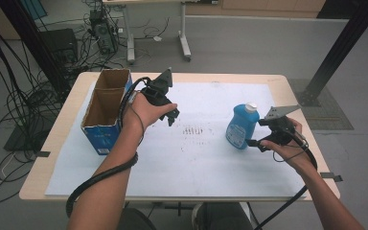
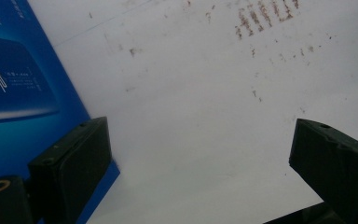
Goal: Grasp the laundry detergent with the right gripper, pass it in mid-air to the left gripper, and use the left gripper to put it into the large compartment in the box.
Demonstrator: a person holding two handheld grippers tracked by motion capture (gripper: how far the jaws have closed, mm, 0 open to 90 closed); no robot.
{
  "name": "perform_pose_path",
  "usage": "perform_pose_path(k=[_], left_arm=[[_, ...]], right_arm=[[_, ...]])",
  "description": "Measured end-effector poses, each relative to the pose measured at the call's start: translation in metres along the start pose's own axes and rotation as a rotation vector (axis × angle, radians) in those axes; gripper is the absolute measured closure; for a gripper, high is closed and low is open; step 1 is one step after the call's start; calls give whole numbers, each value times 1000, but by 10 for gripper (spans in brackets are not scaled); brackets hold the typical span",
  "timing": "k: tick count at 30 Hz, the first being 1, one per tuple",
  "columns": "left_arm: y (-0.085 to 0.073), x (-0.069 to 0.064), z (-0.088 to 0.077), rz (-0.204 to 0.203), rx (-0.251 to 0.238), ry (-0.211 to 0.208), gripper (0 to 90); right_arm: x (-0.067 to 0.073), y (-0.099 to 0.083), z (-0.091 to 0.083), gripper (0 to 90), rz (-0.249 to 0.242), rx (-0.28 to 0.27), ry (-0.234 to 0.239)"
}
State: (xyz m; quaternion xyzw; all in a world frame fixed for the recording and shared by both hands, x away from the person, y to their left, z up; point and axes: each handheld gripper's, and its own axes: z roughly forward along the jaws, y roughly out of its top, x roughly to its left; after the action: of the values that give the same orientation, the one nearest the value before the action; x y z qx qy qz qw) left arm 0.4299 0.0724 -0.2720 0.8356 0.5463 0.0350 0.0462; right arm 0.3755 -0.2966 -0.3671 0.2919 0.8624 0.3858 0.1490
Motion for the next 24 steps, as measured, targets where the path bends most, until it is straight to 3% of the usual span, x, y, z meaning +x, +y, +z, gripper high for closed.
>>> perform_pose_path(k=[16,24], left_arm=[[-1,1,3,-3,4,1,61],[-2,2,4,-1,3,-1,61]], right_arm=[[13,-6,28,24,64,-115,-61],[12,-5,32,18,80,-132,-89]])
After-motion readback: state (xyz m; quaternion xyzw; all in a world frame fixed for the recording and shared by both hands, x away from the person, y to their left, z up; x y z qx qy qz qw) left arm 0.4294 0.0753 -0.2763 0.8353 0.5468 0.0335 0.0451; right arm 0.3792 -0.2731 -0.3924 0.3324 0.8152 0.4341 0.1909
